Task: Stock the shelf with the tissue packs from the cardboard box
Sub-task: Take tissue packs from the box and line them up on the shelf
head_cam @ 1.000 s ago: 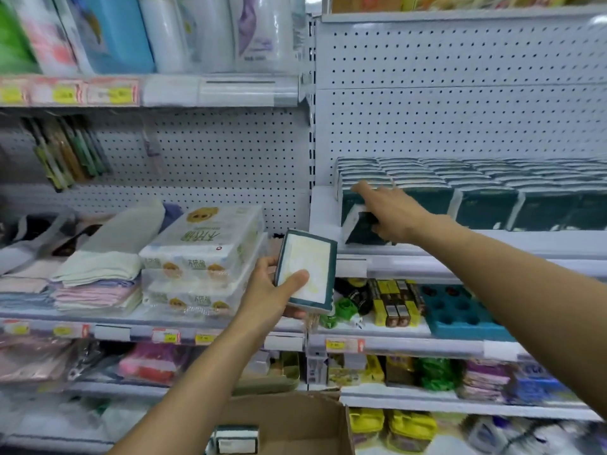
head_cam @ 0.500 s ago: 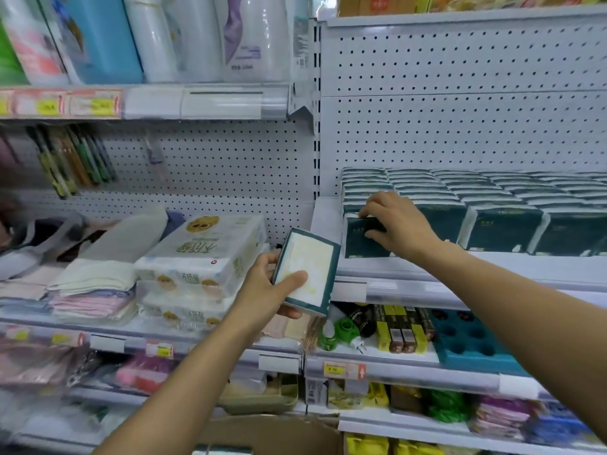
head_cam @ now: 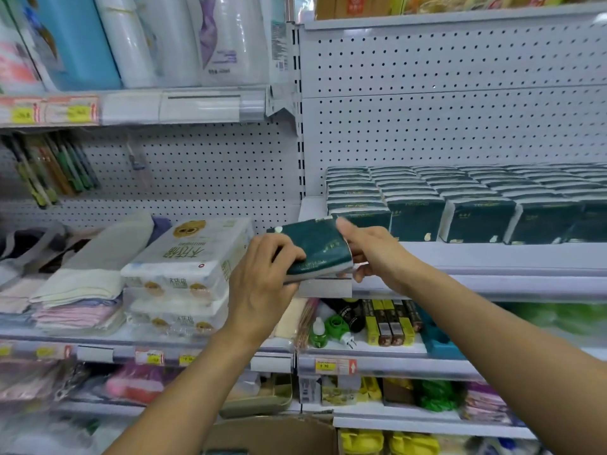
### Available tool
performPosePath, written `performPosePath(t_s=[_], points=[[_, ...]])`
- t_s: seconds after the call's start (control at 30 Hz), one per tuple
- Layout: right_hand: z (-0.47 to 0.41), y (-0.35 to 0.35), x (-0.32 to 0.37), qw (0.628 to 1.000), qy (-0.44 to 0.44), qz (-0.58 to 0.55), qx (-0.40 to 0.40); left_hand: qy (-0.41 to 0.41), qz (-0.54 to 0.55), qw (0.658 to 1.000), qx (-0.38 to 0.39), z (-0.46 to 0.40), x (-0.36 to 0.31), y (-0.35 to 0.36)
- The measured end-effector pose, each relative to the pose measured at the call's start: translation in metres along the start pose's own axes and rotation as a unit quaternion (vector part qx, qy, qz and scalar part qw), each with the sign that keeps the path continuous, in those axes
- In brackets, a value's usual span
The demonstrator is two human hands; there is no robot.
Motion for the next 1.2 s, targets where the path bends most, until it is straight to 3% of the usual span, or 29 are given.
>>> performPosePath(t_s=[0.1,0.17,0.27,0.37,0.5,0.57,0.67,0.73,0.8,0.87,0.93,1.0,1.13,1.2], points=[[0.003,-0.009,0.004,0.997,-0.027,-0.069,-0.013,0.053,0.012,0.998,-0.012,0.002,-0.010,0.000],[0.007,-0.019,0.007,0.996,-0.043,-0.080,-0.024,0.045,0.036,0.998,-0.001,0.006,-0.009,0.002],[0.012,-0.034,0.008,0.994,-0.058,-0.084,-0.037,-0.114,0.124,0.986,0.005,0.005,0.006,0.005],[0.014,-0.044,0.005,0.995,-0.059,-0.075,-0.035,-0.313,0.243,0.917,0.052,0.009,0.014,0.026],[0.014,-0.068,0.003,0.994,-0.072,-0.045,-0.064,-0.398,0.302,0.864,0.067,0.004,0.009,0.047],[0.016,-0.083,0.012,0.987,-0.120,0.032,-0.105,-0.407,0.333,0.848,0.068,-0.004,0.006,0.054],[0.032,-0.076,0.044,0.939,-0.274,0.193,-0.084,-0.349,0.361,0.854,0.137,-0.020,-0.015,0.069],[0.038,-0.063,0.057,0.874,-0.362,0.318,-0.064,-0.300,0.362,0.864,0.179,-0.028,-0.033,0.078],[0.033,-0.065,0.058,0.834,-0.382,0.390,-0.082,-0.272,0.367,0.870,0.185,-0.032,-0.044,0.085],[0.025,-0.087,0.051,0.864,-0.349,0.348,-0.102,-0.282,0.355,0.878,0.154,-0.033,-0.038,0.091],[0.018,-0.125,0.036,0.920,-0.281,0.231,-0.143,-0.345,0.321,0.876,0.105,-0.029,-0.014,0.096],[0.011,-0.164,0.017,0.948,-0.219,0.129,-0.190,-0.396,0.277,0.871,0.087,-0.019,0.011,0.105],[-0.005,-0.204,-0.036,0.961,-0.103,0.014,-0.255,-0.421,0.207,0.867,0.166,0.005,0.031,0.138],[-0.013,-0.211,-0.059,0.954,-0.061,0.007,-0.294,-0.399,0.198,0.873,0.197,0.010,0.029,0.153]])
Point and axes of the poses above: each hand's wrist, its own z-axis away from the middle knuckle, its own y-axis out of the palm, x = y × z, the point moved 9 cm from there along -z, towards the middle knuckle, and after that the axes turned 13 degrees about -x, right-handed, at the moved point
